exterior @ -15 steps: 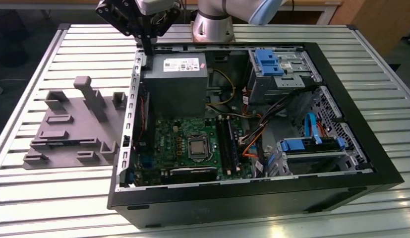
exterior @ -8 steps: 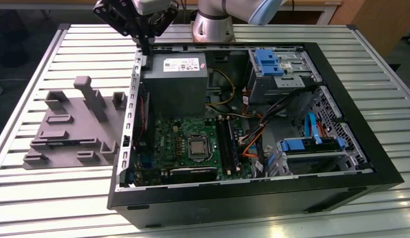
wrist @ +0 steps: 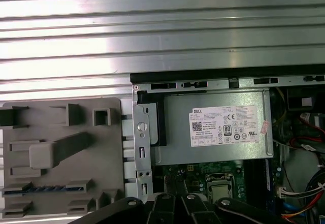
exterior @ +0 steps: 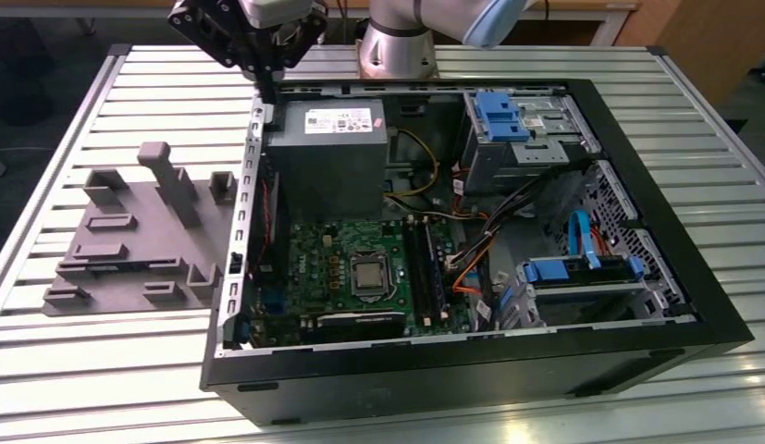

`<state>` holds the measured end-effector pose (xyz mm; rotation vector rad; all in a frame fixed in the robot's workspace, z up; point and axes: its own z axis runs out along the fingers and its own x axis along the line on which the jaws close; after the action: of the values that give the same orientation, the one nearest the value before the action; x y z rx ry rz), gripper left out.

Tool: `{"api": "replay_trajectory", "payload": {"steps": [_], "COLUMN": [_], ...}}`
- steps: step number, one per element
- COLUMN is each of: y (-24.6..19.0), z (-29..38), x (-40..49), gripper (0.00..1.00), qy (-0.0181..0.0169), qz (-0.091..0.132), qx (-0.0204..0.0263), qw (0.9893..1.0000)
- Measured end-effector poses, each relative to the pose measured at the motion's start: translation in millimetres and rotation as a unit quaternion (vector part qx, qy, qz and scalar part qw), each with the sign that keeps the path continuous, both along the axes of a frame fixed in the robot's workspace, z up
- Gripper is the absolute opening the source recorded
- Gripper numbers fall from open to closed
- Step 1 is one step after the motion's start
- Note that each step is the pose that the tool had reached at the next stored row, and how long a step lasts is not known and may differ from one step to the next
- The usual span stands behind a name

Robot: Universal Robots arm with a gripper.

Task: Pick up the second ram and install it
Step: 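Reach for the second ram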

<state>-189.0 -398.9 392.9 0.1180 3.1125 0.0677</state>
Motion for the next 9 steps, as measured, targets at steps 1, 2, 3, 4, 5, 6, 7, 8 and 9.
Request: {"api": "replay_trajectory", "payload": {"steps": [1,2,3,4,5,6,7,8,9], "y": [0.0,0.0,0.0,0.0,0.0,0.0,0.0,0.0,0.0], "z": [0.0,0.0,0.0,0.0,0.0,0.0,0.0,0.1,0.0], "x": [-0.5,-1.0,-1.4,-1.9,-2.3,-2.8,-3.1,-3.3,-4.9], "gripper": [0.11,0.11,0.11,0.11,0.11,0.11,0.11,0.11,0.11], "qy": [0.0,0.0,0.0,0.0,0.0,0.0,0.0,0.0001,0.0], "qz": [0.0,0.0,0.0,0.0,0.0,0.0,0.0,0.0,0.0], "qx": [0.0,0.0,0.0,0.0,0.0,0.0,0.0,0.0,0.0], "qw": [1.0,1.0,1.0,1.0,1.0,1.0,1.0,1.0,1.0]}}
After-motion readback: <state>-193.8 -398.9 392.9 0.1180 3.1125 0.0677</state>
